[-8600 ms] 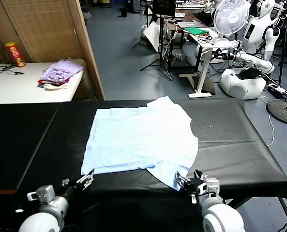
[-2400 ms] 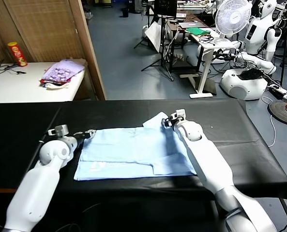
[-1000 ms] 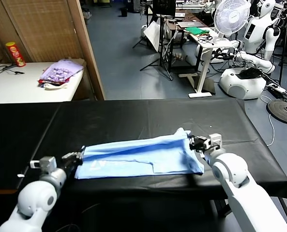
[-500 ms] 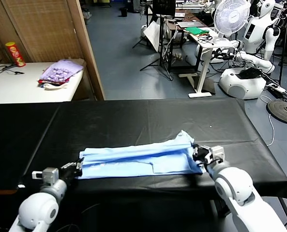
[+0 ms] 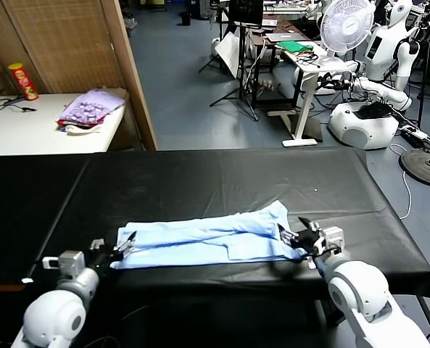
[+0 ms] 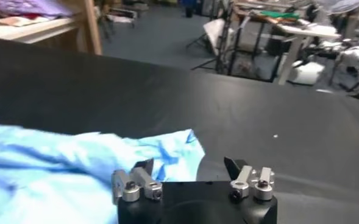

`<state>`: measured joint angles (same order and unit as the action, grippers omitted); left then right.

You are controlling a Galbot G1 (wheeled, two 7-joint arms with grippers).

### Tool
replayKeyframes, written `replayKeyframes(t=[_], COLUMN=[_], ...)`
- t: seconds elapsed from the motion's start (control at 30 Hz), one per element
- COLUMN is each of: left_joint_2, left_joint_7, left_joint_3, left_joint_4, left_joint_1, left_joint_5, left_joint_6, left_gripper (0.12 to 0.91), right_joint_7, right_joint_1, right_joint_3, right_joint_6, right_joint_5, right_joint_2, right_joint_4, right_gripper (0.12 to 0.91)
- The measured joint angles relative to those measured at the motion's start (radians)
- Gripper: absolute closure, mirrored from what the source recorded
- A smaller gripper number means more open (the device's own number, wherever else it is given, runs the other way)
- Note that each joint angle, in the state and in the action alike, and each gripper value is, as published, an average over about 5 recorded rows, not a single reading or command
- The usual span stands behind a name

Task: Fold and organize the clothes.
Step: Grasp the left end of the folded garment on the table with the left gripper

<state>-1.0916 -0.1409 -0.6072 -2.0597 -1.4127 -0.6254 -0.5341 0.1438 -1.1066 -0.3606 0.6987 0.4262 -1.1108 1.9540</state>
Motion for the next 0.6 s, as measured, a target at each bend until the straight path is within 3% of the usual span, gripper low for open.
replayKeyframes(t=[0.27, 0.37, 0.5, 0.6], left_joint_2=[-0.027, -0.029, -0.024, -0.022], left_joint_7=[0.006, 0.017, 0.027, 0.030], left_joint_3=[0.040, 0.048, 0.049, 0.049], left_joint_4=[0.139, 0.177, 0.202, 0.213], left_joint_1=[0.123, 0.138, 0.141, 0.143], left_joint_5=[-0.043, -0.049, -0.062, -0.069], left_joint_6=[0.002, 0.002, 0.003, 0.010], left_gripper=[0.232, 0.232, 0.257, 0.373], right_joint_7=[-0.028, -0.036, -0.039, -0.032], right_joint_1=[0.108, 0.130, 0.148, 0.158], right_joint_3=[0.052, 0.060, 0.065, 0.070], right_joint_6=[-0.048, -0.052, -0.069, -0.094], right_joint_5=[-0.021, -0.022, -0.034, -0.052], right_joint_2=[-0.061, -0.077, -0.096, -0.108], right_joint_4=[-0.155, -0.194, -0.234, -0.256], right_gripper=[0.228, 0.271, 0.457, 0.624])
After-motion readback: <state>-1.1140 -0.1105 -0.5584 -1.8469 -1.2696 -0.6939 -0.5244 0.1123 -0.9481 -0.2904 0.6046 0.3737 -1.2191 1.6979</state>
